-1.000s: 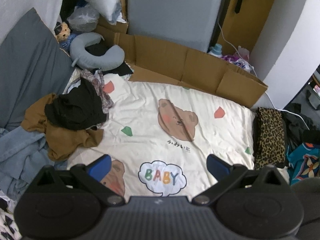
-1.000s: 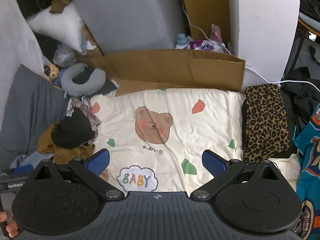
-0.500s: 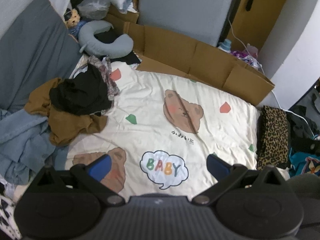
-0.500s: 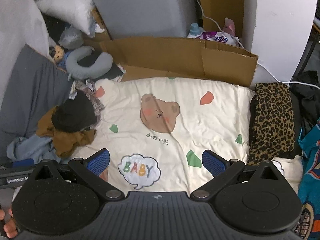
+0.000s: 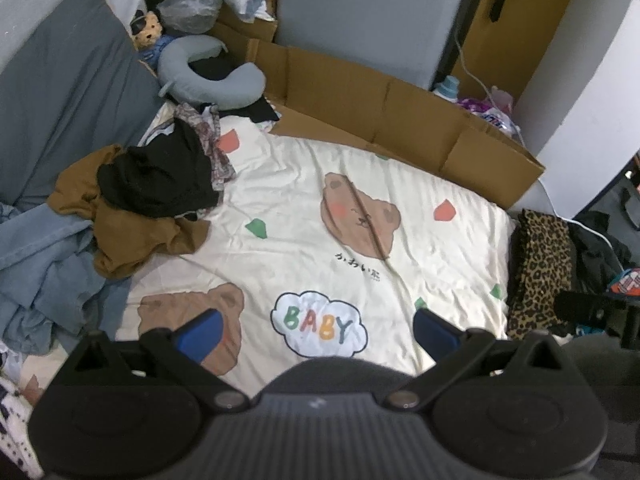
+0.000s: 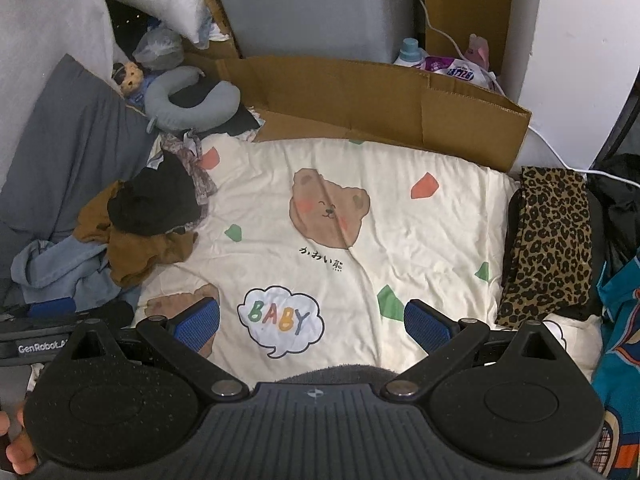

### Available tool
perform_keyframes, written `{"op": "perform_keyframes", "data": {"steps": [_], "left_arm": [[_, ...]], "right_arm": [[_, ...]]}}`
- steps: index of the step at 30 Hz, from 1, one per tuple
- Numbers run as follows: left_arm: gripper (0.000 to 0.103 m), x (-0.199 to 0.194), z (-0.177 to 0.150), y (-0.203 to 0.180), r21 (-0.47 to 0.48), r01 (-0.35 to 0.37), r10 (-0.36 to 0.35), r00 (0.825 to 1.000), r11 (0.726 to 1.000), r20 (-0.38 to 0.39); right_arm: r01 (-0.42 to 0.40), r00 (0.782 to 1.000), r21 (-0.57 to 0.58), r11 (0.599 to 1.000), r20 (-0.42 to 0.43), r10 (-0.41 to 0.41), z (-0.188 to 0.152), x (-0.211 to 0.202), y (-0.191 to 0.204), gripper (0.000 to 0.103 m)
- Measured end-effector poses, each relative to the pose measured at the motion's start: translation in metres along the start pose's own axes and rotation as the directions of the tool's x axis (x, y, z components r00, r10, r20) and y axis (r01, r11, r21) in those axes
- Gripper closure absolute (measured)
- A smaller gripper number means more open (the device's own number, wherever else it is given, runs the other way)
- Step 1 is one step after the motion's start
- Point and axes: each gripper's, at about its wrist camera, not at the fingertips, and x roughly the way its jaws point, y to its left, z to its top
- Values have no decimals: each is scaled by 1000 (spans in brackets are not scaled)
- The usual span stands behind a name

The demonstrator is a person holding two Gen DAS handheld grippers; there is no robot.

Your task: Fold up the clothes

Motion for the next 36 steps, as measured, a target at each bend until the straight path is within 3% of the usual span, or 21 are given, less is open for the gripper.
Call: {"op": "perform_keyframes", "data": {"steps": [11, 36], "left_arm": [[1, 2, -5, -8, -2, 17, -17, 999, 1000, -30], [3, -2, -9, -7, -5, 0, 0, 1000, 1000, -6]], "right_arm": [[-20, 1000, -20, 1000, -13, 20, -4, 0, 4, 2], [-67, 998, -15, 998, -17, 67, -1, 2, 2, 2]]}}
